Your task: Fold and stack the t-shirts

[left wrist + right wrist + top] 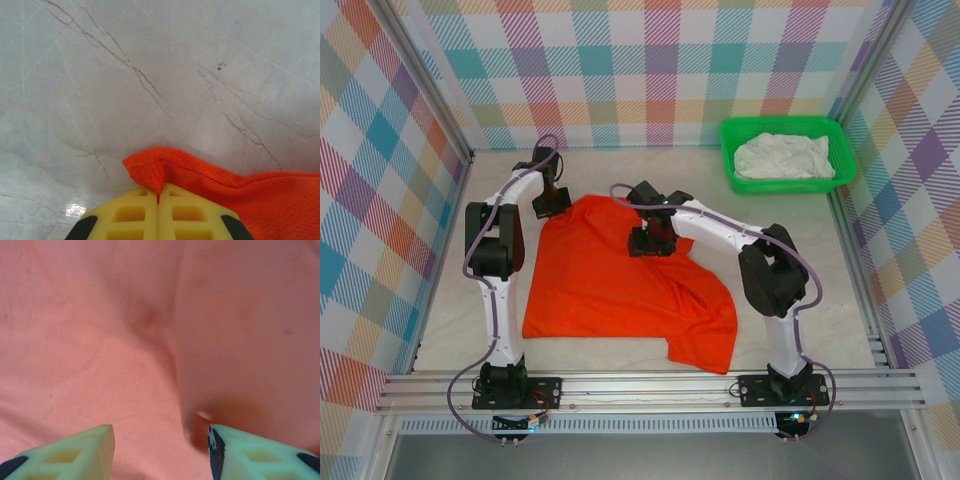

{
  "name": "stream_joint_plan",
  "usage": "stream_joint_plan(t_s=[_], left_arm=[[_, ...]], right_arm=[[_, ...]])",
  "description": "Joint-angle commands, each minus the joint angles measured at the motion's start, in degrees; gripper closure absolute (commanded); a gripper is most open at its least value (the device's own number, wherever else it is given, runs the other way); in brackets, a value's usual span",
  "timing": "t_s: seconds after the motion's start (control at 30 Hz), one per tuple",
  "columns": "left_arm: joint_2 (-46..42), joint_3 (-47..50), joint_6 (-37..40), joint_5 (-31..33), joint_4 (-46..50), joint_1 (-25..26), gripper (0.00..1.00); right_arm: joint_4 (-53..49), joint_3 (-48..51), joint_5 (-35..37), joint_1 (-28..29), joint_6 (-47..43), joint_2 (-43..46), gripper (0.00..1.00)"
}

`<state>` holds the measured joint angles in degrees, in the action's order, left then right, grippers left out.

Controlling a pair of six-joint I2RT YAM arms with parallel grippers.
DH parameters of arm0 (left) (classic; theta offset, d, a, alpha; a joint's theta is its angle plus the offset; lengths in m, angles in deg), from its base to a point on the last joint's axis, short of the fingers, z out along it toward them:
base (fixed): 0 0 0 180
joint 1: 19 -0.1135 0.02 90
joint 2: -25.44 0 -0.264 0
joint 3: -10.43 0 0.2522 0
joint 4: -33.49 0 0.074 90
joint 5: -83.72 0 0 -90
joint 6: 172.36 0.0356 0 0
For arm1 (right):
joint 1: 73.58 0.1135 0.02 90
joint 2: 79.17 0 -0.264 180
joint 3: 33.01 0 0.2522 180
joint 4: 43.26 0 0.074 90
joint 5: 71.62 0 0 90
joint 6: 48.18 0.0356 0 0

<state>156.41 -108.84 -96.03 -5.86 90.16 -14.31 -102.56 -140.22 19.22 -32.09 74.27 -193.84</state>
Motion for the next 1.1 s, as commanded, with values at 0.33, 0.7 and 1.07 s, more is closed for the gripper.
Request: stream_joint_plan(t_s=[0.33,0.7,1.07], left_arm=[[0.49,2.71,-0.19,-2.27,0.50,-0.34,1.00],[0.68,2.77,0.05,-2.49,0.35,-0.34,1.00],[0.51,3.14,0.29,-2.71,0.00,-0.32,1.00]], right_arm=[[8.26,10.45,-5.40,-23.09,4.11,9.13,0.42],[14.45,7.23,-11.35,-26.69,11.67,-1.57,0.36],[18.18,6.65,-10.84,-27.26,17.05,-5.58,0.41]])
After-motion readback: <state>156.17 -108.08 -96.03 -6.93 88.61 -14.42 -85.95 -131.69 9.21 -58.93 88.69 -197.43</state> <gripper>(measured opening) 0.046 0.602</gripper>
